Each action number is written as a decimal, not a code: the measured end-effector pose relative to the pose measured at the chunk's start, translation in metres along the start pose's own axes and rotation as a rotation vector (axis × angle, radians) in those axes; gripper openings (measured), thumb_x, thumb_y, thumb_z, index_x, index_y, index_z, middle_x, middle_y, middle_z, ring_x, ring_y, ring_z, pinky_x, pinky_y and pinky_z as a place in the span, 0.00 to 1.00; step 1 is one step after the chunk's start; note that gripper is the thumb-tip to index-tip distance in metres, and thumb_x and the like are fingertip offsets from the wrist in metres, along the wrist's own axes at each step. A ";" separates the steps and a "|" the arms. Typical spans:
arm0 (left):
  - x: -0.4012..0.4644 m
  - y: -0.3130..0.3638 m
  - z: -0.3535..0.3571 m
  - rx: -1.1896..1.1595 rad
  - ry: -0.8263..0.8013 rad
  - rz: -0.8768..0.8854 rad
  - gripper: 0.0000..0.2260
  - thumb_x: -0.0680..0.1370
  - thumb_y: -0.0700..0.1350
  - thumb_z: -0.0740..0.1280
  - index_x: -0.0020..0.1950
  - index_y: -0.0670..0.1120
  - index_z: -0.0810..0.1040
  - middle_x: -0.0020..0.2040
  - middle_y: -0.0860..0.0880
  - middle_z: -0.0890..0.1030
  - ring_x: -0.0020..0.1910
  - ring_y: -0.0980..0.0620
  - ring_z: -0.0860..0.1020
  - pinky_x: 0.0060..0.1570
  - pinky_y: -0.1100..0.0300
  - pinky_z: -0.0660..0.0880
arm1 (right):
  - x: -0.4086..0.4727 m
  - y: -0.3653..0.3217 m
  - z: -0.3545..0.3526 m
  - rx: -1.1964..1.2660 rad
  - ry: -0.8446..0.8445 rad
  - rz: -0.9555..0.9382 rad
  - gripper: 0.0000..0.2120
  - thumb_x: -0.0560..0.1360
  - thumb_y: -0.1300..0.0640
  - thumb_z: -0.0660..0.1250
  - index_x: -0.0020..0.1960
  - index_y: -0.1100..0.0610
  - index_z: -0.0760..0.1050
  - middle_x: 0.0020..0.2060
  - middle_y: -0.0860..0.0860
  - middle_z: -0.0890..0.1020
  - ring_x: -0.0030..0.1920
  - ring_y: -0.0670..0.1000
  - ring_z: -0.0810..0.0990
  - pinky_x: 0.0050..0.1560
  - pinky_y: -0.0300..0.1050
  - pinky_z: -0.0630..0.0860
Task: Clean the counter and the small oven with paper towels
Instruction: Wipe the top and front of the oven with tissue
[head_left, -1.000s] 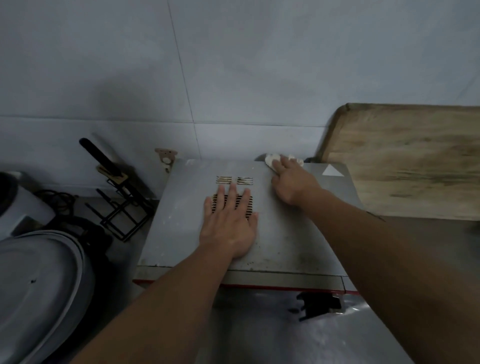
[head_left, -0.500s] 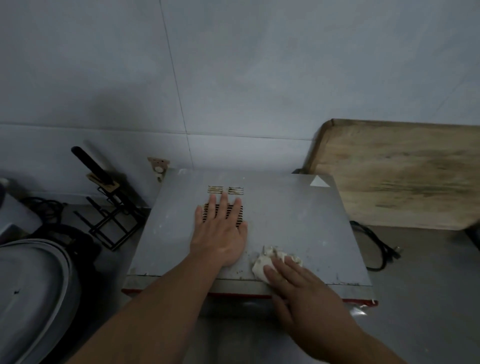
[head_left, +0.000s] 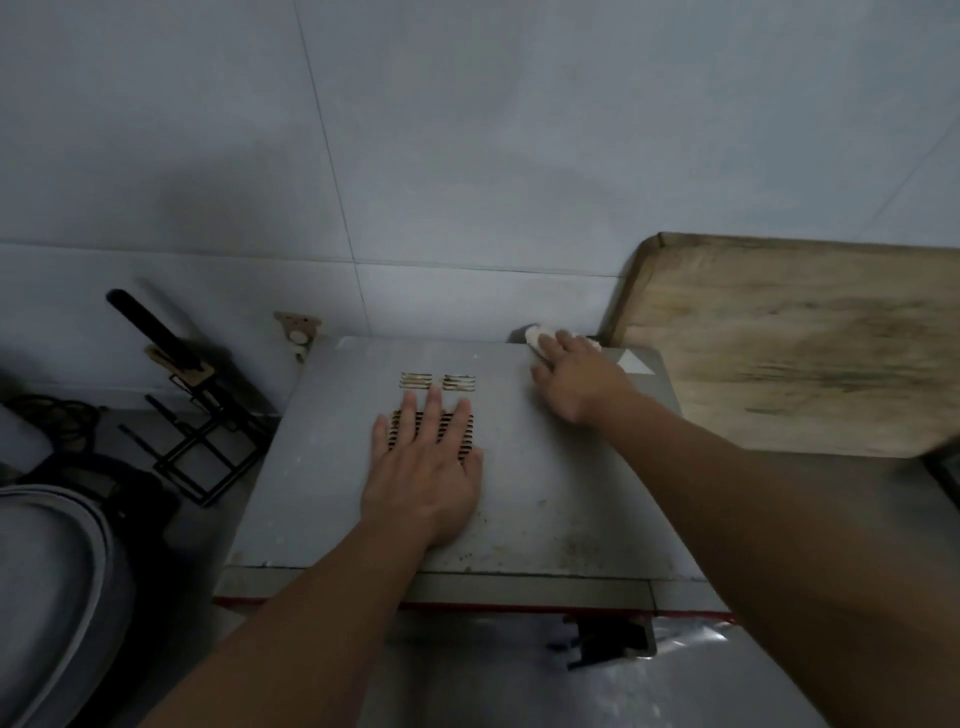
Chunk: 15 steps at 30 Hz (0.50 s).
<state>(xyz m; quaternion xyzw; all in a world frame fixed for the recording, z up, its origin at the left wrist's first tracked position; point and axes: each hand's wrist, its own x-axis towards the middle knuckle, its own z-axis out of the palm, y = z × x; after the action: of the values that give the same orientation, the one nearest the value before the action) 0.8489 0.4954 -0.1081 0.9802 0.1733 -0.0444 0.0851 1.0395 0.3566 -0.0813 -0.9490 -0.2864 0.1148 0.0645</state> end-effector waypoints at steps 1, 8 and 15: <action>0.000 0.001 0.000 -0.001 0.000 -0.001 0.28 0.82 0.62 0.41 0.81 0.58 0.38 0.81 0.52 0.35 0.79 0.48 0.34 0.77 0.42 0.37 | -0.010 -0.003 0.004 -0.001 0.026 0.003 0.28 0.82 0.43 0.49 0.79 0.53 0.53 0.79 0.56 0.55 0.78 0.58 0.54 0.77 0.53 0.53; 0.000 0.000 -0.002 0.003 -0.024 0.007 0.28 0.82 0.62 0.40 0.81 0.58 0.37 0.81 0.51 0.34 0.79 0.46 0.33 0.77 0.41 0.38 | -0.163 -0.015 0.032 0.028 0.061 -0.134 0.29 0.82 0.39 0.47 0.80 0.49 0.51 0.80 0.50 0.51 0.79 0.53 0.50 0.75 0.43 0.45; 0.001 -0.001 -0.002 -0.001 -0.030 0.003 0.29 0.81 0.62 0.39 0.81 0.58 0.37 0.81 0.50 0.34 0.79 0.46 0.33 0.77 0.40 0.37 | -0.234 -0.016 0.046 -0.006 -0.027 -0.181 0.37 0.74 0.29 0.31 0.79 0.41 0.48 0.77 0.41 0.45 0.78 0.45 0.44 0.74 0.40 0.41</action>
<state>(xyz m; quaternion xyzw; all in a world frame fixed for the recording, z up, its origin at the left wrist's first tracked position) 0.8493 0.4971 -0.1063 0.9797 0.1703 -0.0589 0.0883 0.8296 0.2423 -0.0804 -0.9179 -0.3719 0.1205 0.0680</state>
